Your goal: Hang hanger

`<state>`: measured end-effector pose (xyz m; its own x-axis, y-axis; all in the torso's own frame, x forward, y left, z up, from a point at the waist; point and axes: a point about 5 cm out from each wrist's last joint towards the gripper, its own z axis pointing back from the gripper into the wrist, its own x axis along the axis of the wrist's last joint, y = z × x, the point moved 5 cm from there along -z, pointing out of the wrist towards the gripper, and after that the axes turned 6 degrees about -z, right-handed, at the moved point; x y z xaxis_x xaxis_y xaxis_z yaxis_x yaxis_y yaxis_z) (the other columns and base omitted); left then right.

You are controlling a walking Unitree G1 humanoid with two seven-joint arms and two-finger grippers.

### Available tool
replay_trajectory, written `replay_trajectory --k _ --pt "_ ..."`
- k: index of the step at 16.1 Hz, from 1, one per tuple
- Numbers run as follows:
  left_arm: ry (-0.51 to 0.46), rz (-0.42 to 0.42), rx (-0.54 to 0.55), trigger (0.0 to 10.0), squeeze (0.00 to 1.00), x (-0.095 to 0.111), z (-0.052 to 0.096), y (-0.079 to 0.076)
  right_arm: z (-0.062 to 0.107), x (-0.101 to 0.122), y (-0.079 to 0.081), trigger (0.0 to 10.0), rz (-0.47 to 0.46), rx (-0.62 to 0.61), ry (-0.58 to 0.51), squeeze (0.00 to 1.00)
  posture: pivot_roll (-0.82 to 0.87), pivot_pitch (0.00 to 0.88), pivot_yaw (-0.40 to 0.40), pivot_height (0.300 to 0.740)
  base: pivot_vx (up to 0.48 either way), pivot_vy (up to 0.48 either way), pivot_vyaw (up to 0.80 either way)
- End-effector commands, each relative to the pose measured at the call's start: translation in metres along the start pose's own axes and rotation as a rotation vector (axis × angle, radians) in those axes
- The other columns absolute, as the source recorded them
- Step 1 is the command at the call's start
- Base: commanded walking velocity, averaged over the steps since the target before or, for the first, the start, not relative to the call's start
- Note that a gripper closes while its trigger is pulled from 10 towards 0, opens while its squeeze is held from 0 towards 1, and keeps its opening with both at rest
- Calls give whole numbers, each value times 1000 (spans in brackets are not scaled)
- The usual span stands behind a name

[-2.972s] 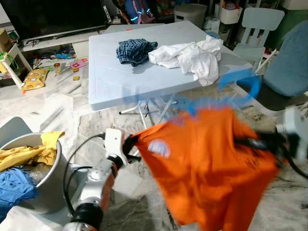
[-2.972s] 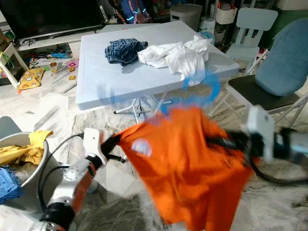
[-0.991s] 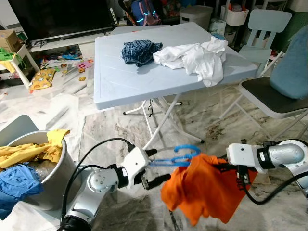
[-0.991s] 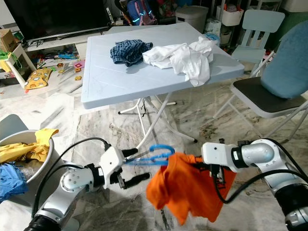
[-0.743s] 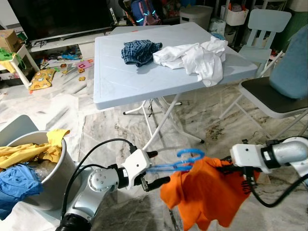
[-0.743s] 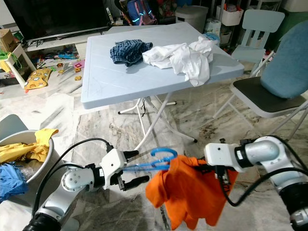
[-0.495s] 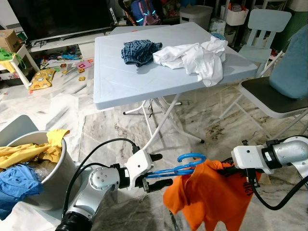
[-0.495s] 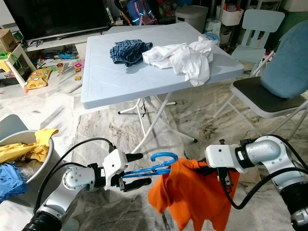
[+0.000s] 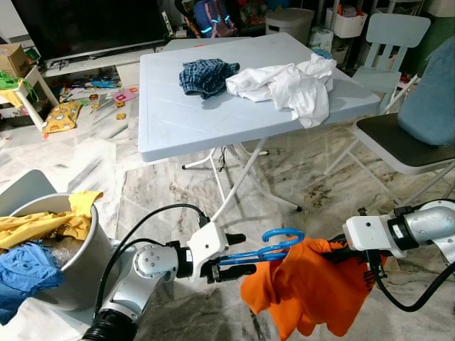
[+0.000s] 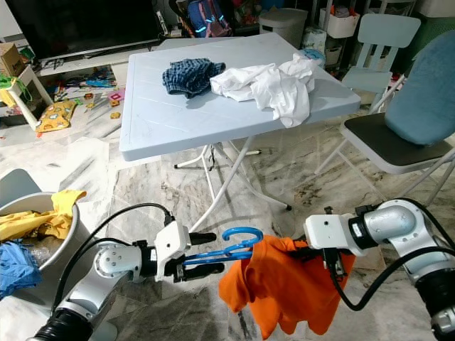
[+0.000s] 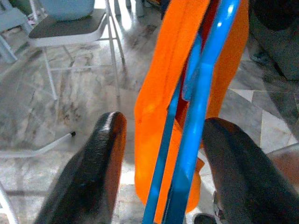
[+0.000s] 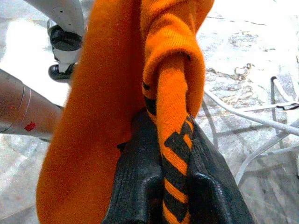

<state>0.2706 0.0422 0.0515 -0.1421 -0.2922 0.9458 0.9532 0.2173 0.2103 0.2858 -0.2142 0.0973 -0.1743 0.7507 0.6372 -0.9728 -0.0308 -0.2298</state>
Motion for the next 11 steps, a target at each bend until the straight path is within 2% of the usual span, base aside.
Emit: replay_trajectory --k 1,8,11 --pt "19 -27 -21 0 0 -1 2 1 8 12 -8 10000 48 -20 -33 0 -247 0 79 740 0 0 0" --pt "10 -85 -53 0 0 2 -1 -2 6 3 -7 10000 44 -8 10 0 -245 0 81 740 0 0 0" --pt "14 -78 -60 0 0 1 -2 -3 4 6 -9 10000 48 -19 -6 0 -244 0 83 740 0 0 0"
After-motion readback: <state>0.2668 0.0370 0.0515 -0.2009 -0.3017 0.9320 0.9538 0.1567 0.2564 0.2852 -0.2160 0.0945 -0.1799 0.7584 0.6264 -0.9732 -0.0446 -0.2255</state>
